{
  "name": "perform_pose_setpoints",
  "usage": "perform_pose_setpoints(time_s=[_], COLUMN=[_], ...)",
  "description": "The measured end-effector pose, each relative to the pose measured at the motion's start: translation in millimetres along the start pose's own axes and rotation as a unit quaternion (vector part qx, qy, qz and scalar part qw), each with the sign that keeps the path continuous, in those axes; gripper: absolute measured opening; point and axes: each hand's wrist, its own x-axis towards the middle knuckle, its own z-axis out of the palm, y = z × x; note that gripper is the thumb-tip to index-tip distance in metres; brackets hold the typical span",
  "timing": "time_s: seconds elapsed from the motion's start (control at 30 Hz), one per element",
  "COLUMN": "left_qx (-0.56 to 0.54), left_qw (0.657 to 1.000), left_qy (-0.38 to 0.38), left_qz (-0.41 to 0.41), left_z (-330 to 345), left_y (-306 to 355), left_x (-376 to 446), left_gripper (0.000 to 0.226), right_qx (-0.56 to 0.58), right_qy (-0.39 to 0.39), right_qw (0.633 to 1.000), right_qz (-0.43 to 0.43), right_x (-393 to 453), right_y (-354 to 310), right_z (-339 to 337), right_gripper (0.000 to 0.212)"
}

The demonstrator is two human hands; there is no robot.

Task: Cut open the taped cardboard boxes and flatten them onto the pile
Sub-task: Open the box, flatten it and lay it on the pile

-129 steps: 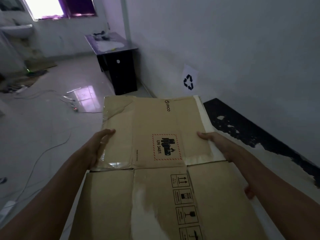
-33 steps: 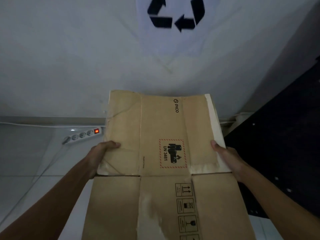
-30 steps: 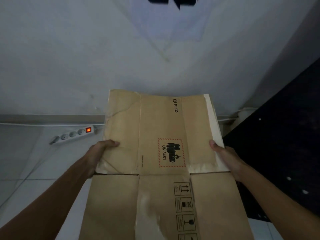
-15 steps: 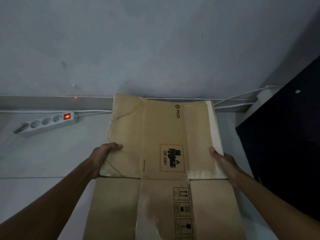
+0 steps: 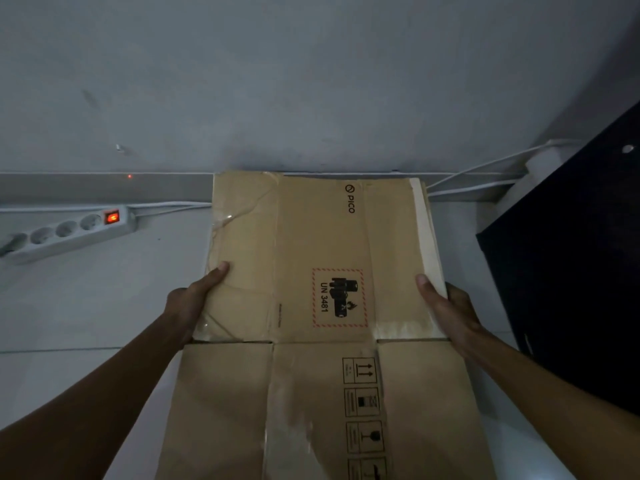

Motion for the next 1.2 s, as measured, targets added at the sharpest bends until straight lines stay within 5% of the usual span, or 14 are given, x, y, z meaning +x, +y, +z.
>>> perform_pose_setpoints(time_s=[0.37,0.53,0.6,0.67,0.73,0.8,0.9,1.0,1.2], left_qx=[0.025,0.091,0.169,0.297,0.437,0.500,0.467,0.558,0.574], left_qw=[0.998,0.995,0.984,0.949,0.878,0.793,0.721,0.685,0.683], left_qy=[0.056,0.036,0.043,0.078,0.142,0.188,0.106,0.001,0.015], left_qz=[0.007,0.015,0.033,0.073,0.133,0.293,0.501,0.469,0.451], left_z=[16.2,11.7,8.3,8.9,18.6,36.8,71.3,89.1,91.5], left_y=[-7.3,-2.4,6.4,25.8,45.9,52.8,21.6,-22.2,-42.2], left_x=[18.0,16.4,15.7,13.5,3.8,-12.5,-32.6,-30.6,-11.9], left_gripper=[0.094,0.099,0.102,0.106,0.103,0.088,0.063,0.066,0.066], right_qx=[-0.054,-0.123,-0.208,-0.293,-0.367,-0.405,-0.443,-0.499,-0.510], right_qy=[-0.013,-0.038,0.011,0.094,0.120,0.064,-0.038,-0.045,0.032], right_qw=[0.998,0.989,0.977,0.950,0.902,0.867,0.848,0.828,0.810], right_qz=[0.031,0.075,0.054,-0.049,-0.192,-0.285,-0.289,-0.252,-0.289], right_x=[26.7,23.7,22.0,12.6,-5.0,-21.9,-33.8,-26.6,-19.9], right_y=[10.3,1.5,-12.9,-28.8,-41.8,-44.5,-37.5,-22.2,-5.6], right_z=[6.5,1.1,0.4,8.6,29.3,58.0,98.4,115.7,129.4], right_gripper=[0.059,0.102,0.106,0.088,0.074,0.067,0.064,0.068,0.068])
